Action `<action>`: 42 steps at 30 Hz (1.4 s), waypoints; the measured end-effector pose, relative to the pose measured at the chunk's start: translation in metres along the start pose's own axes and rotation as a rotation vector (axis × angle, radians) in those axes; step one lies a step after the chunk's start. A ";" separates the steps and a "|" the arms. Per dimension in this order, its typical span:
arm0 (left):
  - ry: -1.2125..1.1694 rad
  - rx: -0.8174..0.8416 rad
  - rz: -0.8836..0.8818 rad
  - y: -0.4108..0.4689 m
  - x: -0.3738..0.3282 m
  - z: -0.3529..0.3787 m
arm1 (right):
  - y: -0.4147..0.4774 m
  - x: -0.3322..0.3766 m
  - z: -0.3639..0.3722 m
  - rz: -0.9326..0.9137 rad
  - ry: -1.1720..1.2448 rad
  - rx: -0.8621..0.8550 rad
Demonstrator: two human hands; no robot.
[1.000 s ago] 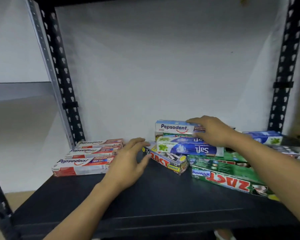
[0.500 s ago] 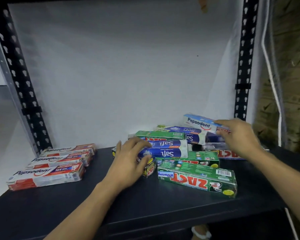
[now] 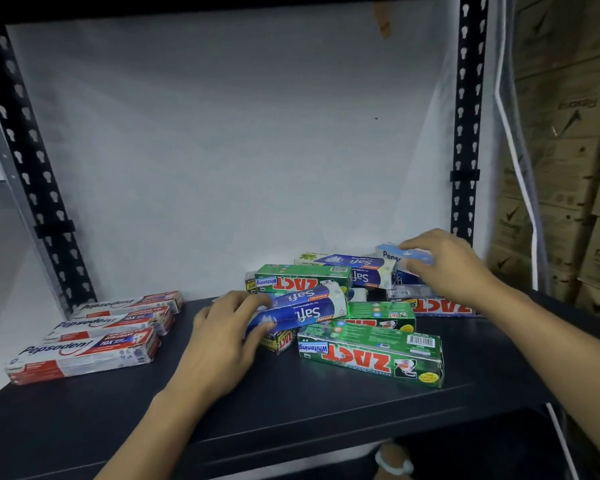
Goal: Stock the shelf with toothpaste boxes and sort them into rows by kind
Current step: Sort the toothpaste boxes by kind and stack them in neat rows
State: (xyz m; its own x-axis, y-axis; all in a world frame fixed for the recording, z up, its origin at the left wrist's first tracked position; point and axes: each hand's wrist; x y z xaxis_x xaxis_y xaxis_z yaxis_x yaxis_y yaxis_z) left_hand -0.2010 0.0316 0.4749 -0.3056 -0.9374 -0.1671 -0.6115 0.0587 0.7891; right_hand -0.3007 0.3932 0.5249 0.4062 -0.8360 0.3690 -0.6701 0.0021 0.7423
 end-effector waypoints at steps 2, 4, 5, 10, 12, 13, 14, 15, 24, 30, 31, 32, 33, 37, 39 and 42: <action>0.009 -0.022 -0.019 -0.012 -0.001 -0.008 | 0.003 0.018 0.006 -0.043 0.050 0.059; 0.009 -0.045 -0.044 -0.024 0.001 -0.018 | 0.006 0.033 0.014 -0.068 0.073 0.128; 0.008 -0.056 -0.065 -0.029 0.003 -0.024 | 0.007 0.040 0.019 -0.081 0.076 0.162; 0.096 -0.118 -0.223 -0.054 0.014 -0.043 | 0.013 0.057 0.048 -0.143 -0.118 0.211; 0.137 -0.132 -0.314 -0.060 0.013 -0.045 | 0.018 0.054 0.051 -0.091 -0.206 0.185; 0.155 -0.134 -0.337 -0.062 0.012 -0.046 | 0.021 0.050 0.051 -0.056 -0.241 0.171; 0.171 -0.136 -0.348 -0.063 0.012 -0.046 | 0.024 0.045 0.050 -0.019 -0.277 0.166; 0.179 -0.139 -0.353 -0.064 0.011 -0.046 | 0.026 0.039 0.047 0.017 -0.310 0.165; 0.082 -0.128 -0.320 -0.062 0.009 -0.050 | 0.021 -0.005 0.017 0.160 -0.411 0.267; 0.053 -0.153 -0.181 -0.051 0.003 -0.044 | 0.019 0.000 0.014 0.148 -0.322 -0.055; 0.071 -0.161 -0.156 -0.048 0.001 -0.041 | 0.019 0.003 0.012 0.127 -0.304 -0.098; 0.086 -0.163 -0.133 -0.043 -0.002 -0.037 | 0.018 0.008 0.010 0.101 -0.274 -0.133; 0.098 -0.163 -0.112 -0.038 -0.006 -0.033 | 0.018 0.014 0.007 0.069 -0.233 -0.153; 0.086 -0.129 -0.086 -0.012 -0.024 -0.012 | 0.017 0.046 -0.006 -0.110 -0.054 -0.124; 0.050 -0.096 -0.115 0.003 -0.032 0.002 | 0.015 0.063 -0.010 -0.175 0.043 -0.081; -0.070 -0.089 -0.202 0.016 -0.038 0.021 | 0.010 0.082 -0.010 -0.234 0.172 -0.037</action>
State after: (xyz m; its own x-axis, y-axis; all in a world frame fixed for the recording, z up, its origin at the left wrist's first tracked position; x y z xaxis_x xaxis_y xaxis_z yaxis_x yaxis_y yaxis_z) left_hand -0.2146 0.0750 0.4812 -0.2351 -0.9009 -0.3648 -0.5996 -0.1609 0.7839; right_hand -0.2677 0.3300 0.5681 0.6486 -0.7107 0.2725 -0.5241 -0.1574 0.8370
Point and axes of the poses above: each hand's wrist, its own y-axis towards the middle knuckle, its own z-axis out of the palm, x = y × z, and after that the axes turned 15 degrees about -x, right-handed
